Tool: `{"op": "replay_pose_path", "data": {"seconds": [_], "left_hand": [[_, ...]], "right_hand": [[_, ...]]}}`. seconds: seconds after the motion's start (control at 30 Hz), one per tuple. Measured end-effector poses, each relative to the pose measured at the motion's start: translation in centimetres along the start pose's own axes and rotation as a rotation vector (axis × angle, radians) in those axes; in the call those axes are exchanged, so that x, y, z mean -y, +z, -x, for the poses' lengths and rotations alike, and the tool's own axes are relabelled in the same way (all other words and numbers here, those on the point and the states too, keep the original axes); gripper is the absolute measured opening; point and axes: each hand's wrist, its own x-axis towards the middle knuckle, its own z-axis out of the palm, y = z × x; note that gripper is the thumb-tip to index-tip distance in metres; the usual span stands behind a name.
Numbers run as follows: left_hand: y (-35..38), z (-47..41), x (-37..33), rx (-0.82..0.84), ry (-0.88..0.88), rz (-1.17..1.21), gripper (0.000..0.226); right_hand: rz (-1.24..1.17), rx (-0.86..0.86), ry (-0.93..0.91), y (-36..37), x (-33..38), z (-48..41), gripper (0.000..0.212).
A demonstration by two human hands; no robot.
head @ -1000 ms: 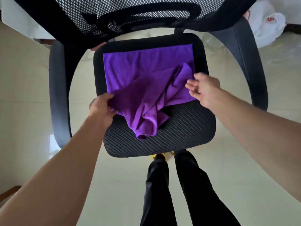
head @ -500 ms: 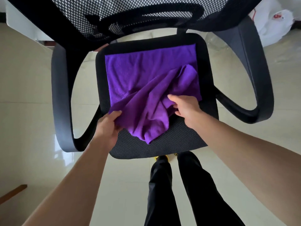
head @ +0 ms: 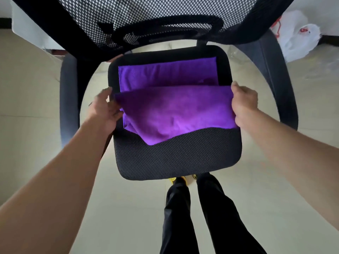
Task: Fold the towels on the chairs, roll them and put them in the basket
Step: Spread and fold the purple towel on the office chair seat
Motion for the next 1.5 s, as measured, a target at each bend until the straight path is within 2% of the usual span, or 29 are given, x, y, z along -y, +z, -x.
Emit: {"op": "replay_pose_path", "data": {"seconds": [0.1, 0.17, 0.23, 0.33, 0.4, 0.47, 0.57, 0.7, 0.87, 0.97, 1.1, 1.2, 1.33, 1.5], "left_hand": [[0.7, 0.3, 2.2, -0.129, 0.021, -0.167, 0.017], [1.0, 0.9, 5.4, -0.196, -0.002, -0.230, 0.023], [1.2, 1.8, 8.9, -0.144, -0.143, -0.271, 0.024], [1.8, 2.1, 12.5, -0.083, -0.341, -0.279, 0.029], [2.0, 2.0, 13.1, -0.082, -0.355, -0.205, 0.021], [2.0, 1.7, 12.7, -0.100, -0.304, -0.110, 0.017], [1.2, 2.2, 11.4, -0.085, -0.252, 0.106, 0.014], [0.1, 3.9, 9.7, -0.015, -0.254, 0.430, 0.031], [-1.4, 7.1, 8.5, 0.014, -0.317, 0.522, 0.025], [-2.6, 8.7, 9.4, -0.019, -0.237, 0.350, 0.026], [-4.7, 11.8, 13.2, -0.224, -0.011, -0.051, 0.026], [-6.7, 13.4, 16.0, -0.244, 0.069, -0.237, 0.030], [-9.7, 16.0, 19.6, -0.269, 0.146, -0.250, 0.023], [-12.9, 21.0, 24.5, -0.300, 0.162, -0.256, 0.021]], "right_hand": [[0.018, 0.166, 0.103, 0.7, -0.6, -0.2, 0.021], [0.062, 0.235, 0.156, 0.4, -1.9, 0.6, 0.040], [0.113, 0.275, 0.202, 0.2, -3.4, 1.6, 0.045], [0.140, 0.319, 0.237, 0.2, -5.2, 2.2, 0.013], [0.106, 0.299, 0.270, 0.2, -5.8, 2.1, 0.009], [0.005, 0.224, 0.325, 0.0, -5.6, 1.8, 0.017], [-0.187, 0.112, 0.394, -1.1, -5.1, 1.7, 0.008], [-0.282, 0.017, 0.394, -2.3, -5.1, 3.4, 0.011], [-0.404, -0.046, 0.422, -4.4, -5.4, 7.0, 0.024], [-0.320, -0.032, 0.338, -6.8, -7.0, 9.0, 0.025], [-0.063, -0.020, 0.135, -10.1, -9.8, 11.6, 0.013], [0.013, -0.002, 0.069, -11.9, -12.2, 12.7, 0.015], [0.038, 0.102, 0.042, -14.7, -14.7, 15.1, 0.006], [0.188, 0.270, 0.036, -19.4, -17.5, 19.6, 0.012]]}}
